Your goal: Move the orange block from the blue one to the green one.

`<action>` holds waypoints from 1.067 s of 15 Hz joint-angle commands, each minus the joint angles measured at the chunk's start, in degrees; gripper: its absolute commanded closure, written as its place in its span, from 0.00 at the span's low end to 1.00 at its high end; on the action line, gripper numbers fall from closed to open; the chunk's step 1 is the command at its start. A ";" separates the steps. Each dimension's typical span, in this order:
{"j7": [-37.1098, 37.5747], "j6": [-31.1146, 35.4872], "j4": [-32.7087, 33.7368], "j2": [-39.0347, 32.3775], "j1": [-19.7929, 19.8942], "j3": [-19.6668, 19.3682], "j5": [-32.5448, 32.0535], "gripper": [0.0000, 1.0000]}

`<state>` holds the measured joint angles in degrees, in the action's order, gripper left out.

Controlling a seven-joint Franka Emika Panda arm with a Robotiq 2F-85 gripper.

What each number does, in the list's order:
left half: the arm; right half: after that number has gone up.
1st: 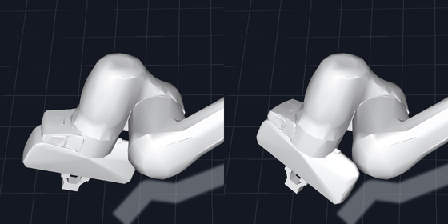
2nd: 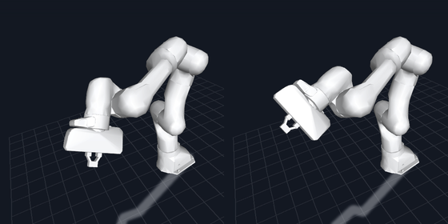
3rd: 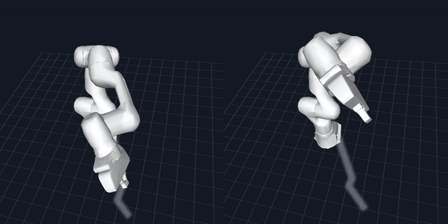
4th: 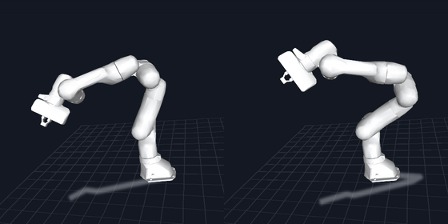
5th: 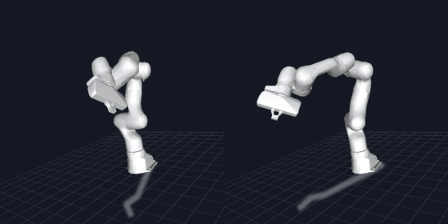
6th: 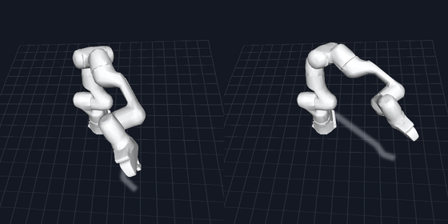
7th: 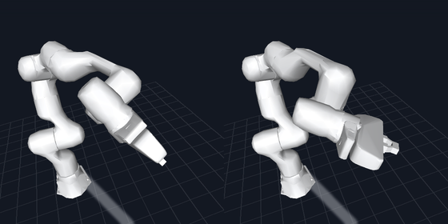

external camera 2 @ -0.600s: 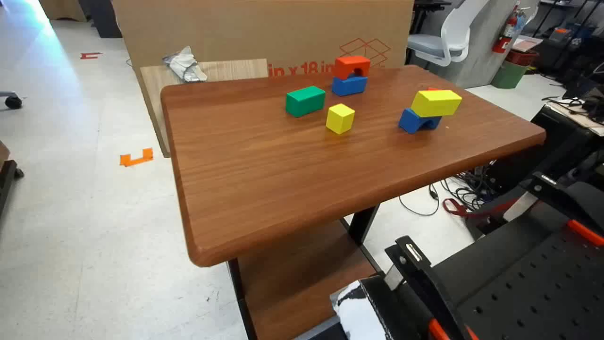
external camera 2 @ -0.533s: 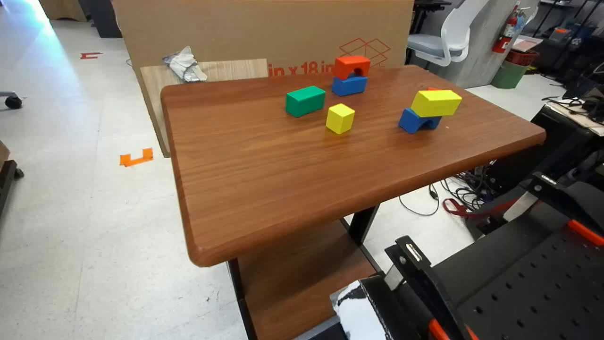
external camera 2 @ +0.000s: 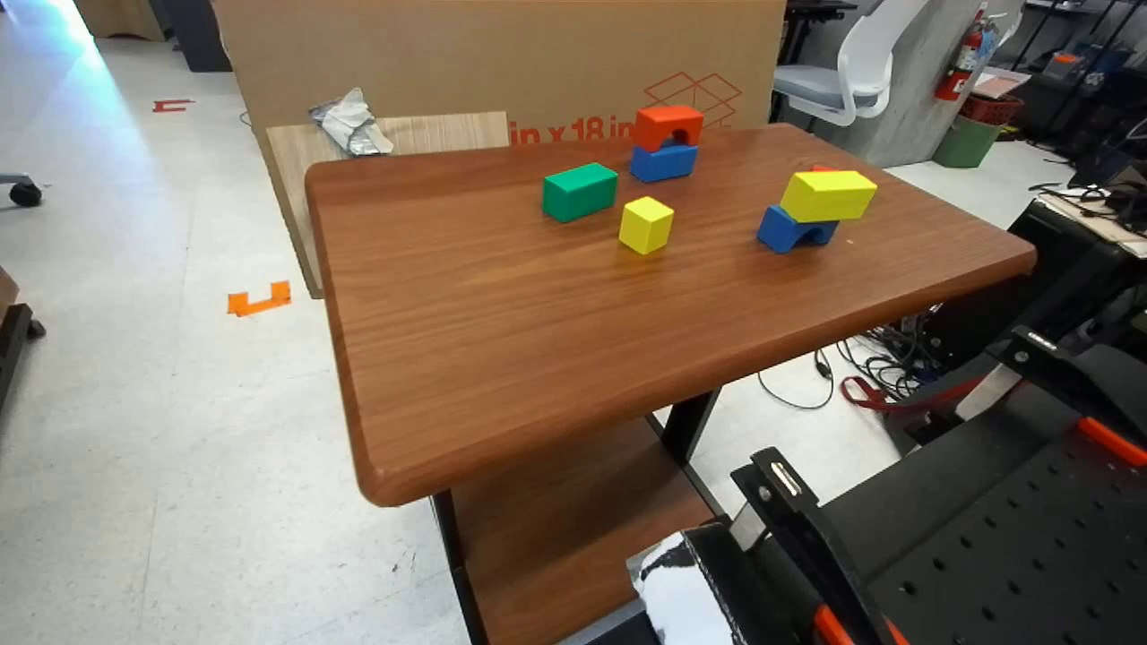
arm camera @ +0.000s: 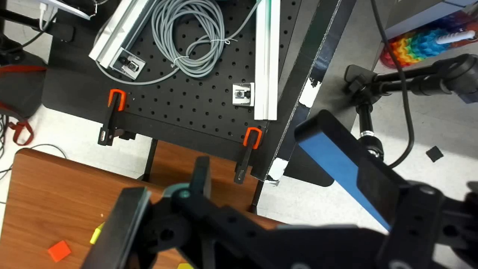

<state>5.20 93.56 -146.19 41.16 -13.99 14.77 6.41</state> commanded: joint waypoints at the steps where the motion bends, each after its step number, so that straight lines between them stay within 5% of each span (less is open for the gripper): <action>1: 0.05 -0.17 0.16 -0.06 -0.08 -0.07 -0.06 0.00; 7: 5.60 4.73 2.88 -5.70 2.99 -1.37 3.34 0.00; 16: 5.48 23.80 9.82 -22.97 10.20 -8.33 3.31 0.00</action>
<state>10.69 113.87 -141.28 25.49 -5.29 8.07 9.36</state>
